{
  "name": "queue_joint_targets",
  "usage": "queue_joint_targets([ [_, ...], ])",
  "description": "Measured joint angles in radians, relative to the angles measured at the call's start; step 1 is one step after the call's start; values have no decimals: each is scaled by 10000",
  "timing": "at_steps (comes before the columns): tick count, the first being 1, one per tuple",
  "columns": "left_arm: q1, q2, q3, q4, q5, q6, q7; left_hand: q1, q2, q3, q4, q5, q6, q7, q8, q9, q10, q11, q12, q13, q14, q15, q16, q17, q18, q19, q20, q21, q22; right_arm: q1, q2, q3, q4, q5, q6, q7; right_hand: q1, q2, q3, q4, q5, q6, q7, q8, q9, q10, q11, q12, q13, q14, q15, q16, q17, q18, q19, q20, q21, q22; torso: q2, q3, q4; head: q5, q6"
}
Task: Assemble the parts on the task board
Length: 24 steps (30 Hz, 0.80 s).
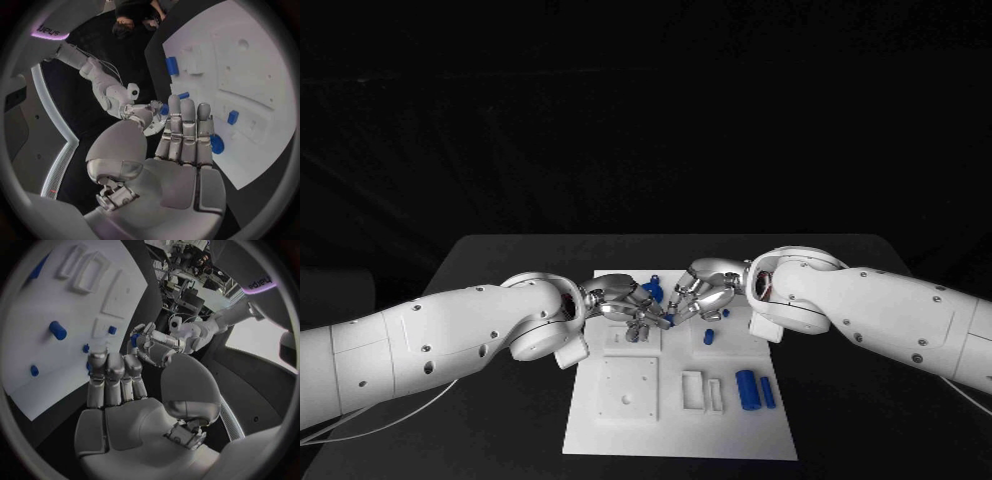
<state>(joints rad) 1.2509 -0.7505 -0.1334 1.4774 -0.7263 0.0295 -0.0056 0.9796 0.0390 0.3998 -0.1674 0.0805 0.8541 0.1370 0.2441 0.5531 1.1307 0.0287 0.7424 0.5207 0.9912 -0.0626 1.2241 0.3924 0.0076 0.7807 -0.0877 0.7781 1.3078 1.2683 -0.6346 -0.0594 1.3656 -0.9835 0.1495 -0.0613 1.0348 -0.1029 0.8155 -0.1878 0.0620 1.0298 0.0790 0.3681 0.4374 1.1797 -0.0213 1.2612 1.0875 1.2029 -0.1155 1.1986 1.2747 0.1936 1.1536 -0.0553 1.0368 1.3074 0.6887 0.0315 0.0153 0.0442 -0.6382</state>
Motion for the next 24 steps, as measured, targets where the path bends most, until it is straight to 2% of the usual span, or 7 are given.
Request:
queue_joint_targets([
  [24,-2,10,-9,-21,38,42,-57,3,76,-136,-2,0,106,-31,87,-91,74,-74,0,-12,-10,-6,0,1,1,1,1,0,-3,4,26,2,27,91,113,-41,-56,27,27,-29,41,0,0,-4,0,0,0,0,43,-51,-14,16,0,1,-19,17,-1,-1,1,4,1,-11,-33],
])
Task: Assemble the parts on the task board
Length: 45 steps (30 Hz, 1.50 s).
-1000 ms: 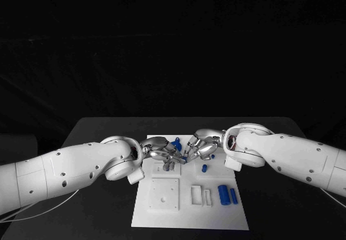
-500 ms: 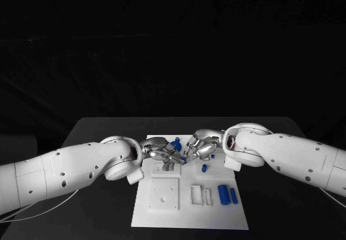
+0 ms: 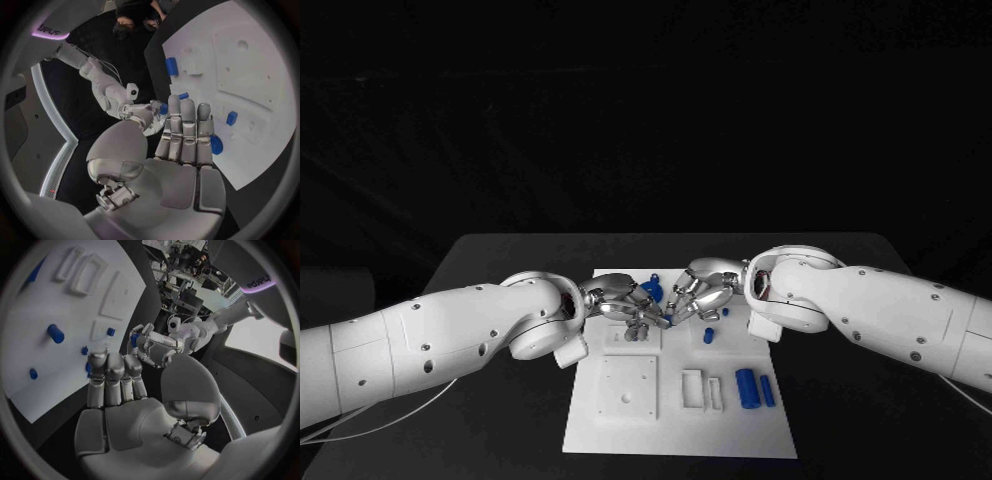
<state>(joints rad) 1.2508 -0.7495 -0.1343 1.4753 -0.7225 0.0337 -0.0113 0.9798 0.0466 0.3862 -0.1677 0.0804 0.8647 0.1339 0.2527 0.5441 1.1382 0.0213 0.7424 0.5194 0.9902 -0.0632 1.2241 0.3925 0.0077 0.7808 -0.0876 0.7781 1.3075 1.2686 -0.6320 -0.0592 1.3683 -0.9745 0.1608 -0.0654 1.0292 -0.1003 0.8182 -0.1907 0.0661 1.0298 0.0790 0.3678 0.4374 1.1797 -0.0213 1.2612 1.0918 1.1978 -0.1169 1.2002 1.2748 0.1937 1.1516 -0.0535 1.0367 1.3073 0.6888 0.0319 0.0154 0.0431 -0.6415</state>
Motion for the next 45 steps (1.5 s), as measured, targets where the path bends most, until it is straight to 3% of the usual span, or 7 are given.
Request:
queue_joint_targets([
  [5,0,5,-4,-7,15,18,-2,-2,2,0,0,0,40,-41,0,-14,0,0,0,-10,7,-7,0,0,-1,0,0,0,0,0,11,0,-9,8,7,-3,0,0,-26,-26,0,0,0,0,20,0,0,0,-1,-10,10,3,0,0,-1,1,30,8,1,0,2,-1,-2],
  [10,-2,6,-9,-24,110,32,-2,76,185,16,-16,0,163,-60,44,-24,39,-39,0,-22,42,-41,2,15,0,0,0,0,-1,1,20,2,-15,19,9,-5,0,0,-27,-26,38,0,0,0,36,1,1,0,8,-12,13,3,0,0,-10,10,32,8,1,-1,1,-8,-7],
  [12,-2,6,-10,-26,151,34,-2,143,397,78,-78,0,282,-76,116,-37,91,-91,0,-43,59,-58,55,20,0,0,0,0,-1,3,21,3,-16,24,10,-5,0,0,-27,-26,37,1,0,0,38,1,1,0,10,-13,13,4,0,0,6,-6,32,8,1,-1,1,-10,-9],
  [21,-8,2,-22,-71,467,30,9,300,659,197,-197,-1,443,-131,174,-91,289,-146,-164,-155,152,-126,72,42,-1,37,37,41,-1,11,33,12,-21,44,10,-5,-13,-14,-27,-26,76,2,2,0,29,1,1,0,13,-9,19,24,0,0,20,-18,32,7,0,-1,3,-15,-10],
  [26,-12,3,-30,-91,661,25,12,308,666,269,-189,-134,480,-165,174,-97,336,-125,-164,-167,166,-128,72,41,0,59,18,41,-2,17,42,16,-35,52,8,-5,-12,-14,-28,-26,76,3,2,-1,30,1,1,0,23,4,33,-4,0,0,20,-18,30,6,0,-1,2,-14,-12],
  [32,-16,16,-40,-107,864,-3,12,504,467,1163,326,-276,648,-220,273,-156,577,-183,-338,-263,254,-156,150,79,-1,165,-19,144,-2,22,48,20,-46,63,0,-6,-24,-26,-30,-27,153,4,3,0,34,2,2,0,33,6,35,-4,0,0,20,-17,29,5,0,-1,1,-25,-15],
  [45,-30,9,-72,-95,1283,-246,41,487,449,1319,372,-313,820,-253,408,-98,622,-229,-385,-284,312,-168,190,91,-1,165,-18,194,2,31,65,33,-75,72,-60,-64,-64,18,-43,-38,212,4,4,-29,24,2,2,0,47,-36,21,-1,0,0,5,-2,47,4,-1,-2,-1,-7,-9],
])
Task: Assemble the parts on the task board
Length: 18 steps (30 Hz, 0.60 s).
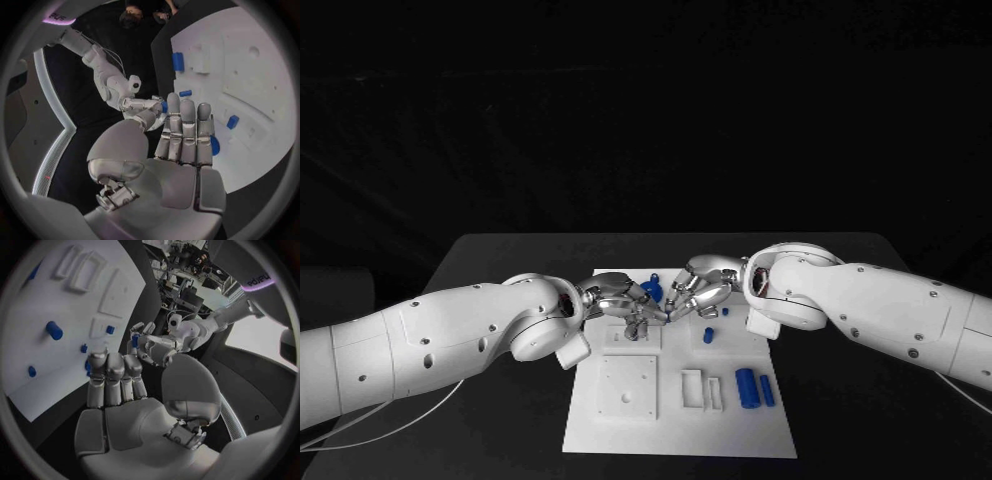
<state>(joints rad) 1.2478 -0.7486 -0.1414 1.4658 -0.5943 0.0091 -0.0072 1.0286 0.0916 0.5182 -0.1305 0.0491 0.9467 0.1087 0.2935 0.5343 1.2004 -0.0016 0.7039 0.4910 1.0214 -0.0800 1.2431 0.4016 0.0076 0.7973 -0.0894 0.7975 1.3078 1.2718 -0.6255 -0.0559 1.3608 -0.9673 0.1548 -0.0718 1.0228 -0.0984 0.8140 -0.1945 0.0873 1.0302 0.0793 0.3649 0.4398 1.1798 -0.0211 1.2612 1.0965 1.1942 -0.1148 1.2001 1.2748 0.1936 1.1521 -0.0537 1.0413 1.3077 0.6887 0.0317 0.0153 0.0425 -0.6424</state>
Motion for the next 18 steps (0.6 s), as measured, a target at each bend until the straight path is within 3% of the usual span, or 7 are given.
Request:
queue_joint_targets([
  [5,-4,-4,-9,8,150,-106,24,-39,-36,95,-19,16,147,-33,60,3,39,-38,-68,-11,-7,-9,0,-1,0,0,0,40,3,0,3,3,-2,0,-26,-5,1,0,-1,-1,0,0,0,27,4,0,0,0,-4,-8,-3,1,0,0,-2,2,0,0,0,-1,0,3,11],
  [13,0,-20,-57,43,288,-222,47,-432,45,312,-322,992,332,-85,194,75,79,-76,-149,-11,-11,-6,0,9,1,0,0,101,2,-7,20,1,-4,-1,-147,2,2,-2,-11,-11,56,-1,0,27,12,-99,16,-160,-152,-10,-2,3,-32,0,-4,3,0,-1,-1,-1,1,3,12],
  [15,5,-34,-82,65,309,-251,57,-491,47,327,-393,1119,356,-107,194,78,95,-90,-155,-11,-11,-5,0,9,1,0,0,101,2,-11,22,-6,-2,23,-179,12,2,-2,24,24,56,-3,3,27,11,-197,28,-265,-252,-12,-1,-3,-49,0,-4,4,0,-1,-2,-2,1,3,12],
  [18,9,-57,-101,84,339,-285,82,-521,50,369,-436,1278,361,-111,195,81,131,-60,-155,-8,-12,-4,0,8,1,0,0,155,1,-21,20,-13,-4,103,-242,23,-40,-45,-32,147,223,-134,132,-35,9,-380,71,-456,-388,-102,6,-93,-95,0,-4,4,1,-1,-3,-1,2,10,12],
])
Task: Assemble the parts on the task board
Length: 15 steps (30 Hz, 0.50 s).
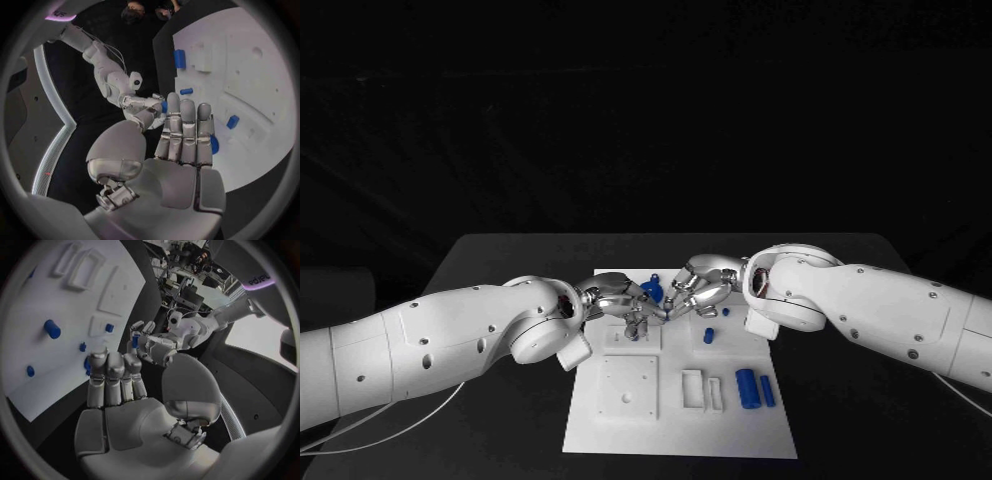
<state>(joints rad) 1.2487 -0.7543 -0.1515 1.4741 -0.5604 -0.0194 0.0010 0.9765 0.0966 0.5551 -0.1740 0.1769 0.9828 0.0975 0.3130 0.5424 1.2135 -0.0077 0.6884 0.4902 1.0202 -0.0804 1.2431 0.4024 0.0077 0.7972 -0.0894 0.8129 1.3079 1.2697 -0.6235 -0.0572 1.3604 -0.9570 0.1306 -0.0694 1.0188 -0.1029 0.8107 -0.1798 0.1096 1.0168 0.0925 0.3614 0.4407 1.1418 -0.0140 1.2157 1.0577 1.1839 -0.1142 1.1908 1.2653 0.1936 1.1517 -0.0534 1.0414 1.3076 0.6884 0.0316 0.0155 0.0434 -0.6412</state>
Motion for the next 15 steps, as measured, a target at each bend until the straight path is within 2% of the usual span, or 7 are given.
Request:
queue_joint_targets([
  [2,3,-7,-4,24,21,-16,27,-109,51,7,-122,371,47,-9,24,14,18,-17,0,11,0,0,12,14,0,0,0,0,0,-4,-4,-2,-22,61,-56,4,-291,-176,-261,115,269,-108,95,-92,-1,-96,68,-66,-25,-85,49,-73,-32,0,-76,67,-2,0,0,0,0,8,-6],
  [3,4,-10,-6,35,32,-17,44,-240,51,23,-190,533,89,-17,163,141,38,-31,-16,20,-1,0,40,15,0,0,0,8,0,-4,-12,-5,-47,85,-92,4,-505,-285,-535,77,443,-240,120,-172,-10,-175,109,-127,-41,-161,89,-110,-43,1,-150,71,-46,0,0,0,-1,9,-6],
  [4,4,-12,-8,54,46,-17,68,-310,69,25,-253,642,107,-30,194,199,70,-33,-41,26,-1,1,40,15,0,0,0,44,-1,-5,-28,-7,-78,114,-148,4,-593,-264,-760,30,579,-337,146,-225,-38,-246,144,-153,-45,-221,116,-128,-55,-1,-217,74,-88,0,0,0,-1,10,-7],
  [6,5,-11,-12,78,64,-14,101,-409,112,43,-351,861,108,-30,195,259,76,-39,-41,34,1,-1,40,27,0,0,0,63,-1,-6,-43,-7,-118,156,-239,-1,-873,-365,-1304,-96,882,-595,257,-357,-108,-424,243,-290,-87,-356,223,-247,-116,-1,-376,149,-221,-1,0,0,-4,20,-8],
  [9,6,-10,-17,101,92,-10,146,-565,148,80,-467,1050,129,-50,268,307,107,-66,-41,47,19,-19,59,27,0,0,0,109,-1,-6,-60,-7,-144,229,-381,-6,-948,-284,-2070,-337,1124,-775,364,-417,-124,-541,301,-435,-177,-488,304,-377,-248,1,-578,254,-450,-34,0,1,-5,28,-1],
  [12,6,-6,-19,113,132,-14,182,-661,200,85,-553,1300,144,-66,268,369,148,-38,-41,57,19,-20,78,46,0,2,-3,116,-1,-6,-81,-7,-140,304,-501,-5,-948,-284,-2304,-353,1293,-832,389,-423,-139,-561,314,-503,-221,-570,321,-435,-320,3,-640,314,-529,-80,0,4,-5,30,2],
  [15,14,-6,-15,121,193,-36,223,-794,207,55,-605,1514,152,-74,328,437,159,-49,-41,57,23,-24,123,52,0,36,-37,173,-2,-16,-144,-18,-121,386,-631,12,-1141,-313,-2565,-311,1634,-963,416,-489,-162,-647,373,-633,-300,-663,376,-544,-413,64,-772,377,-684,-133,0,6,-5,30,8],
])
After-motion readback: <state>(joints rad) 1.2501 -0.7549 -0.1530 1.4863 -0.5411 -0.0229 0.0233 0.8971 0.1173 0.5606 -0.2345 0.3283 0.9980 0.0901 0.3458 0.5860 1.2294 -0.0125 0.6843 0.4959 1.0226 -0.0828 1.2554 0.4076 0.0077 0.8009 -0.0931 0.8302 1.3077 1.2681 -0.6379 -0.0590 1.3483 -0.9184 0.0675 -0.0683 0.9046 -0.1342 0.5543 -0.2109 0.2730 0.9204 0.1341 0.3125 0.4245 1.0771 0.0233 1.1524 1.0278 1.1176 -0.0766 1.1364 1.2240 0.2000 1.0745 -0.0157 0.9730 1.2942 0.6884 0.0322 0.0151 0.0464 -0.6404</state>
